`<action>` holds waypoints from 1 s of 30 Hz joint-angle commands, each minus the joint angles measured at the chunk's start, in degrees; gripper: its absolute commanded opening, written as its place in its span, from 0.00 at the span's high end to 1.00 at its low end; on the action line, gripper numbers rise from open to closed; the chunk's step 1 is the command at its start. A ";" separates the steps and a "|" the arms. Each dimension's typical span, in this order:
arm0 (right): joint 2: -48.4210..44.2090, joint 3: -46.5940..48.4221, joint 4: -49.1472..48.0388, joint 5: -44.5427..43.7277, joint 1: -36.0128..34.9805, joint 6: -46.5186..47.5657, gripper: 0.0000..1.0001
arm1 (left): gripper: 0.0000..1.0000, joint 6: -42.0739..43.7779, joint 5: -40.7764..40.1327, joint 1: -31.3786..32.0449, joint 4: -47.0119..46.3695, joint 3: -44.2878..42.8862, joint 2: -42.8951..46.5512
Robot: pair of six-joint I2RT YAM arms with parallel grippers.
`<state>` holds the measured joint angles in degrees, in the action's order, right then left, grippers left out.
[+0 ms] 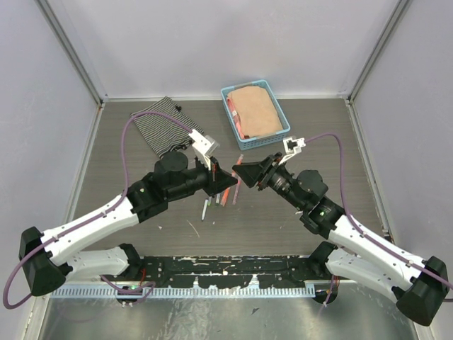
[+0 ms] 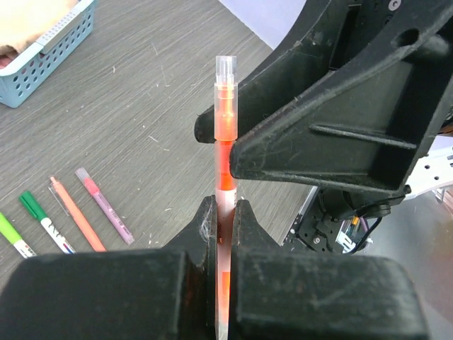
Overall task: Insert the pens into the pen caps
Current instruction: Insert the pen cap onto the pen, then press the pen cap onto the pen.
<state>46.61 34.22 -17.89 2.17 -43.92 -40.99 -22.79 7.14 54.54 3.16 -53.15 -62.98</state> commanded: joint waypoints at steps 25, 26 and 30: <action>2.62 16.41 13.17 -6.72 -0.25 -0.33 0.48 | 1.00 0.24 0.03 0.14 -3.07 1.02 2.06; 2.74 16.42 13.00 -6.27 -0.28 -0.16 0.51 | 1.00 0.28 0.07 0.15 -3.07 0.97 2.03; 3.12 16.38 13.20 -5.46 -0.33 0.06 0.57 | 1.00 0.37 0.03 0.12 -2.96 0.93 1.81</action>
<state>50.02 48.12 -3.29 -4.38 -43.92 -40.99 -22.79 7.01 54.54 2.42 -53.08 -62.11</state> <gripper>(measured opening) 0.446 0.040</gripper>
